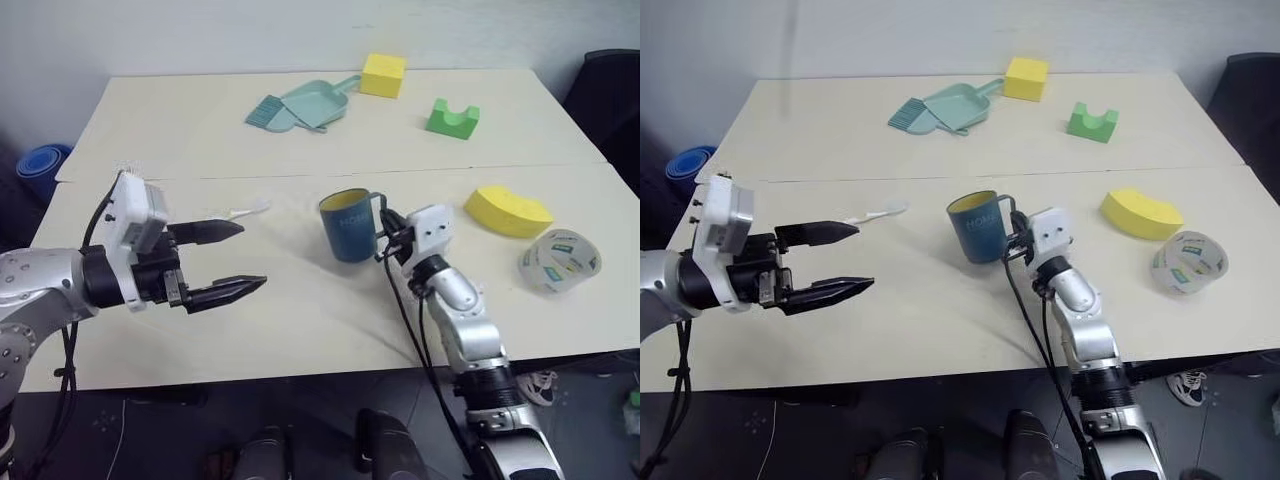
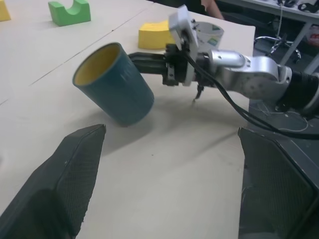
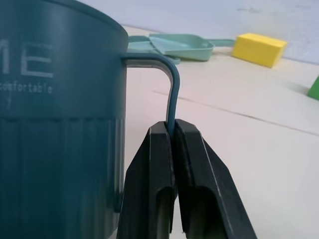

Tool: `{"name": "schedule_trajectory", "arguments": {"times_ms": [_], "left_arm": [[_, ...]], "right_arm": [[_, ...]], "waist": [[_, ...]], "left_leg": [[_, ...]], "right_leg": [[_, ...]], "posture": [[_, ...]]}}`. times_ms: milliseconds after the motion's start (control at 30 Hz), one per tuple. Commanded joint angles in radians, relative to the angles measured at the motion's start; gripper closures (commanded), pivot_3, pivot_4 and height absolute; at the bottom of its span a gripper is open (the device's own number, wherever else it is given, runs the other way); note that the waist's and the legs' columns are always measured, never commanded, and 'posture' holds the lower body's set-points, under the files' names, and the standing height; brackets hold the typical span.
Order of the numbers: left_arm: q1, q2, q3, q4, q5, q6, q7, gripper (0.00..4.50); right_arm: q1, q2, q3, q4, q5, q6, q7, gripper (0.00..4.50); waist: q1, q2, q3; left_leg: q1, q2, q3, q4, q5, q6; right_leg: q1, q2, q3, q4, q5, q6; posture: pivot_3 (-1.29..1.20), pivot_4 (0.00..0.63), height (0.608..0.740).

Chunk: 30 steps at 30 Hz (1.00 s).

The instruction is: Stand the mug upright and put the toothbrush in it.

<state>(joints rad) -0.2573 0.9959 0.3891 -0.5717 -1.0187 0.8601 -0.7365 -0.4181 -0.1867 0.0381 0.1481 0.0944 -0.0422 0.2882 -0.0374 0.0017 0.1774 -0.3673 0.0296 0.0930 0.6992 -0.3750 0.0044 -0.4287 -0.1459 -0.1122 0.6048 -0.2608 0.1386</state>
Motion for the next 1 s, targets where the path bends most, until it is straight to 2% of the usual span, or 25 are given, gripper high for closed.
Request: {"name": "schedule_trajectory", "arguments": {"times_ms": [33, 133, 300, 467, 533, 667, 767, 867, 1000], "left_arm": [[-0.003, 0.020, 0.022, 0.009, 0.000, -0.006, -0.022, 0.00], [0.005, 0.017, 0.018, 0.012, 0.009, -0.009, -0.025, 0.00], [0.028, 0.006, 0.021, 0.018, 0.023, -0.016, -0.026, 0.00], [0.065, 0.005, 0.040, 0.024, 0.048, -0.031, -0.030, 0.00], [0.089, 0.013, 0.056, 0.026, 0.067, -0.037, -0.037, 0.00], [0.255, 0.036, 0.265, 0.074, 0.141, -0.036, -0.087, 0.00], [0.423, 0.029, 0.418, 0.139, 0.251, -0.081, -0.165, 0.00], [0.497, 0.035, 0.486, 0.235, 0.320, -0.139, -0.222, 0.00], [0.469, 0.110, 0.482, 0.422, 0.407, -0.245, -0.296, 0.00]], "right_arm": [[0.038, -0.002, -0.007, 0.018, -0.011, -0.074, 0.011, 4.24], [0.087, -0.019, -0.006, -0.022, 0.013, -0.057, 0.053, 3.65], [0.152, -0.079, -0.027, -0.189, 0.055, 0.038, 0.116, 2.05], [0.187, -0.214, -0.088, -0.379, 0.134, 0.234, 0.185, 0.61], [0.197, -0.295, -0.125, -0.447, 0.191, 0.332, 0.245, 0.61], [0.211, -0.605, -0.296, -0.569, 0.516, 0.673, 0.503, 0.61], [0.198, -0.808, -0.418, -0.568, 0.710, 0.829, 0.698, 0.61], [0.181, -0.924, -0.484, -0.537, 0.822, 0.913, 0.822, 0.61], [0.147, -1.032, -0.507, -0.513, 0.915, 0.986, 0.949, 0.61]], "waist": [[0.000, 0.000, 0.000], [0.005, 0.000, 0.000], [0.007, 0.000, 0.000], [0.009, 0.000, 0.000], [0.010, 0.000, 0.000], [0.014, 0.003, 0.002], [0.010, 0.003, 0.002], [0.012, 0.001, 0.001], [0.030, 0.000, 0.001]], "left_leg": [[0.000, 0.000, 0.000, 0.000, 0.000, 0.000], [0.000, 0.000, 0.000, 0.000, 0.000, 0.000], [0.000, 0.000, 0.000, 0.000, 0.000, 0.000], [0.000, 0.001, 0.000, 0.000, 0.000, 0.000], [0.000, 0.000, 0.000, 0.000, 0.000, 0.000], [-0.001, 0.000, 0.001, 0.001, -0.001, 0.001], [0.000, 0.001, 0.001, 0.000, -0.001, 0.002], [0.002, 0.002, 0.003, -0.002, -0.002, 0.003], [0.000, 0.002, 0.004, 0.001, -0.003, 0.004]], "right_leg": [[0.000, 0.000, 0.000, 0.000, 0.000, 0.000], [0.000, 0.000, 0.000, 0.000, 0.000, 0.000], [0.000, 0.000, 0.000, 0.000, 0.000, 0.000], [0.000, 0.000, 0.001, 0.000, 0.000, 0.000], [0.000, 0.000, 0.001, 0.000, 0.000, 0.000], [0.000, 0.000, 0.001, -0.002, 0.000, 0.000], [0.000, 0.000, 0.000, -0.003, 0.000, -0.001], [0.001, 0.001, 0.001, -0.004, -0.002, -0.003], [0.001, 0.001, 0.001, -0.006, -0.003, -0.006]], "posture": [[0.00, 0.150, 0.740], [0.00, 0.150, 0.740], [0.00, 0.150, 0.740], [0.00, 0.150, 0.740], [0.00, 0.150, 0.740], [0.00, 0.150, 0.740], [0.00, 0.150, 0.740], [0.00, 0.150, 0.740], [0.00, 0.150, 0.740]]}}
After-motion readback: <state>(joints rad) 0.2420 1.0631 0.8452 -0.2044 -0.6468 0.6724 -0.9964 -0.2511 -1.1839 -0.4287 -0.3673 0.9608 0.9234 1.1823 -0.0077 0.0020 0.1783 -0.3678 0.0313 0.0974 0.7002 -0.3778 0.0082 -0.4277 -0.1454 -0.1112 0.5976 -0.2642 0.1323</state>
